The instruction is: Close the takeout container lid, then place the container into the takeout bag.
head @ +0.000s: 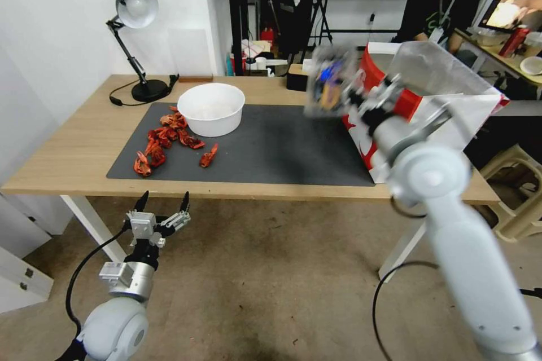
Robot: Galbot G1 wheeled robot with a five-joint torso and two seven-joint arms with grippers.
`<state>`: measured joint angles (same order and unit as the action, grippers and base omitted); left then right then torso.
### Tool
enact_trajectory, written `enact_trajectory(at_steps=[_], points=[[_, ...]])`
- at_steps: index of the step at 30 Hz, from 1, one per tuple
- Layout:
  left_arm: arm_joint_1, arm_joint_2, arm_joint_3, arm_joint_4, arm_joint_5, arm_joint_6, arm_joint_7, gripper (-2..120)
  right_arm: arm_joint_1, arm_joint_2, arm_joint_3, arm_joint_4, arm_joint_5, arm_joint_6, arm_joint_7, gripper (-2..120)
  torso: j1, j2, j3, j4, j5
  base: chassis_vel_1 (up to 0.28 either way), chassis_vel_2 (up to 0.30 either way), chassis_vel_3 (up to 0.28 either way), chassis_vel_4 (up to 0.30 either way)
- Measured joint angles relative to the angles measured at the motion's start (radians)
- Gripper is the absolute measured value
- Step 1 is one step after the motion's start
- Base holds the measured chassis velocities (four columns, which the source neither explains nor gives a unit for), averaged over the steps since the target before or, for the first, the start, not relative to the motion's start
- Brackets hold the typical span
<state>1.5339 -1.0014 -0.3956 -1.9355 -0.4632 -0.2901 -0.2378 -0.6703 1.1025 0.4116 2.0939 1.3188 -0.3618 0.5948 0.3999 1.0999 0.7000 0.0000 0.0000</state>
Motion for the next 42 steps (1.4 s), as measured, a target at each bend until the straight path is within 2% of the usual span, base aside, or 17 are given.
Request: enact_trajectory(at_steps=[5, 16, 18, 20, 22, 23, 30, 31, 34, 35, 38, 42], points=[[-0.005, 0.001, 0.004, 0.0, 0.002, 0.0, -0.001, 100, 0.04, -0.046, 0.089, -0.054, -0.028, 0.0, 0.008, 0, 0.0, 0.0, 0.0, 0.0, 0.0001, 0.0, 0.0, 0.0, 0.0], [-0.019, 0.003, 0.027, -0.004, 0.007, 0.001, -0.001, 100, 0.035, -0.094, 0.141, -0.148, -0.117, -0.033, 0.045, 0, 0.0, 0.0, 0.0, 0.0, 0.0001, 0.0, 0.0, 0.0, 0.0], [-0.022, 0.003, 0.028, -0.004, 0.007, 0.002, -0.002, 100, 0.028, -0.094, 0.149, -0.153, -0.12, -0.05, 0.059, 8, 0.0, 0.0, 0.0, 0.0001, 0.0, 0.0, 0.0, 0.0, 0.0], [-0.023, 0.004, 0.028, -0.004, 0.007, 0.003, -0.002, 100, 0.024, -0.095, 0.152, -0.153, -0.12, -0.056, 0.063, 11, 0.0, 0.0, 0.0, 0.0001, 0.0, 0.0, 0.0, 0.0, 0.0], [-0.025, 0.006, 0.028, -0.006, 0.007, 0.003, -0.002, 100, 0.015, -0.096, 0.161, -0.153, -0.121, -0.071, 0.066, 21, 0.0, 0.0, 0.0, 0.0, 0.0, 0.0, 0.0, 0.0, 0.0], [-0.025, 0.006, 0.028, -0.006, 0.007, 0.003, -0.002, 100, 0.015, -0.096, 0.161, -0.153, -0.121, -0.071, 0.066, 21, 0.0, 0.0, 0.0, 0.0, 0.0, 0.0, 0.0, 0.0, 0.0], [-0.023, 0.007, 0.026, -0.009, 0.006, 0.004, -0.003, 100, 0.003, -0.103, 0.183, -0.143, -0.114, -0.08, 0.064, 51, 0.0, 0.0, 0.0, 0.0, 0.0, 0.0, 0.0, 0.0, 0.0], [-0.023, 0.007, 0.026, -0.009, 0.006, 0.004, -0.003, 100, 0.003, -0.103, 0.183, -0.143, -0.114, -0.08, 0.064, 51, 0.0, 0.0, 0.0, 0.0, 0.0, 0.0, 0.0, 0.0, 0.0], [-0.021, 0.006, 0.023, -0.011, 0.005, 0.004, -0.004, 100, -0.018, -0.11, 0.197, -0.118, -0.089, -0.004, -0.038, 64, 0.0, 0.0, 0.0, 0.0002, -0.0003, 0.0, 0.0, 0.0, 0.0], [-0.021, 0.006, 0.023, -0.011, 0.005, 0.004, -0.004, 100, -0.018, -0.11, 0.197, -0.118, -0.089, -0.004, -0.038, 64, 0.0, 0.0, 0.0, 0.0002, -0.0003, 0.0, 0.0, 0.0, 0.0], [-0.017, 0.006, 0.02, -0.011, 0.005, 0.004, -0.005, 100, -0.089, -0.127, 0.208, -0.067, -0.064, 0.086, -0.216, 79, 0.0, 0.0, 0.0, 0.0001, -0.0002, 0.0, 0.0, 0.0, 0.0], [-0.013, 0.005, 0.018, -0.012, 0.005, 0.003, -0.005, 100, -0.153, -0.14, 0.211, -0.03, -0.07, 0.118, -0.339, 91, 0.0, 0.0, 0.0, 0.0001, -0.0001, 0.0, 0.0, 0.0, 0.0]])
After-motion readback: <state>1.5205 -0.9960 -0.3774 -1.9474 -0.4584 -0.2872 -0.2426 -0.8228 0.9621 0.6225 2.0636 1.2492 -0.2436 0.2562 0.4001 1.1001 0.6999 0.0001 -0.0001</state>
